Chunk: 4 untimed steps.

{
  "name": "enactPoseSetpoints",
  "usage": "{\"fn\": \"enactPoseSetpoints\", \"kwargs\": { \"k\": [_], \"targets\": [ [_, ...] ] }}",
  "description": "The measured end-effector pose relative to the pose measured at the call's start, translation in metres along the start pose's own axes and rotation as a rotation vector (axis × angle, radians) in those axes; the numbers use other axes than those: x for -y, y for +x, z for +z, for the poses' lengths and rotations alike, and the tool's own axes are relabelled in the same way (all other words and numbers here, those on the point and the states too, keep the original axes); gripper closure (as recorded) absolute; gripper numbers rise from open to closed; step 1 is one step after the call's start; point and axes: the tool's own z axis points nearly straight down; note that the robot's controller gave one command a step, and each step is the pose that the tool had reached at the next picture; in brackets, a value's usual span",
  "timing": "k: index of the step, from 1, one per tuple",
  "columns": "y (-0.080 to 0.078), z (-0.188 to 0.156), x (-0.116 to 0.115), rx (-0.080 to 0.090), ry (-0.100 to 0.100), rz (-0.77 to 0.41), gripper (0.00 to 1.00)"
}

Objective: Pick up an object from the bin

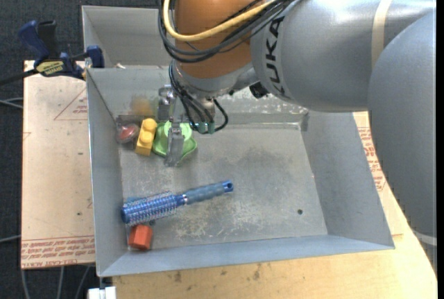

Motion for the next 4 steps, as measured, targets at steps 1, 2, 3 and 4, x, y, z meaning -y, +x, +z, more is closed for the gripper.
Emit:
{"fn": "enactPoseSetpoints", "kwargs": {
  "k": [1, 2, 3, 4],
  "targets": [
    [0.011, 0.168, 0.022, 0.004, 0.001, -0.509, 0.00],
    [0.075, 0.156, 0.000, 0.059, 0.015, -0.779, 0.00],
    [0.076, 0.156, -0.003, 0.054, 0.011, -0.792, 0.00],
    [0.081, 0.153, -0.007, 0.050, 0.009, -0.640, 0.00]
  ]
}}
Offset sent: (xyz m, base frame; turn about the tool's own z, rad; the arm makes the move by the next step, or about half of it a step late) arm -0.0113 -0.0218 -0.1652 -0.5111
